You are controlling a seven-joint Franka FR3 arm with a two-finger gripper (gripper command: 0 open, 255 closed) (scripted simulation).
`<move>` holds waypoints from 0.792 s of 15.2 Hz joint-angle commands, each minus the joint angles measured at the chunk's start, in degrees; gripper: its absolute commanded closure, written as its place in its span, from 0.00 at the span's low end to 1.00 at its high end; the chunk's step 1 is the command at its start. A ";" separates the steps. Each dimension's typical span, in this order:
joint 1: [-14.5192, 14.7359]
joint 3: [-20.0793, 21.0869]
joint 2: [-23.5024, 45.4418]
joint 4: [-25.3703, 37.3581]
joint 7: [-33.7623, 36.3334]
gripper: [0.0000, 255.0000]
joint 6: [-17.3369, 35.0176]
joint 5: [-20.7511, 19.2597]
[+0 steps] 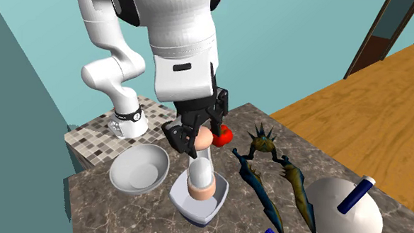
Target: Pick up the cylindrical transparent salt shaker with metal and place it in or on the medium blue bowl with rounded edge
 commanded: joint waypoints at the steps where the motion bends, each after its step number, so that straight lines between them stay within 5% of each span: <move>1: 0.06 0.05 0.03 -1.62 -0.17 1.00 1.68 0.08; 12: 0.08 0.09 0.31 -4.22 -0.63 1.00 4.53 0.31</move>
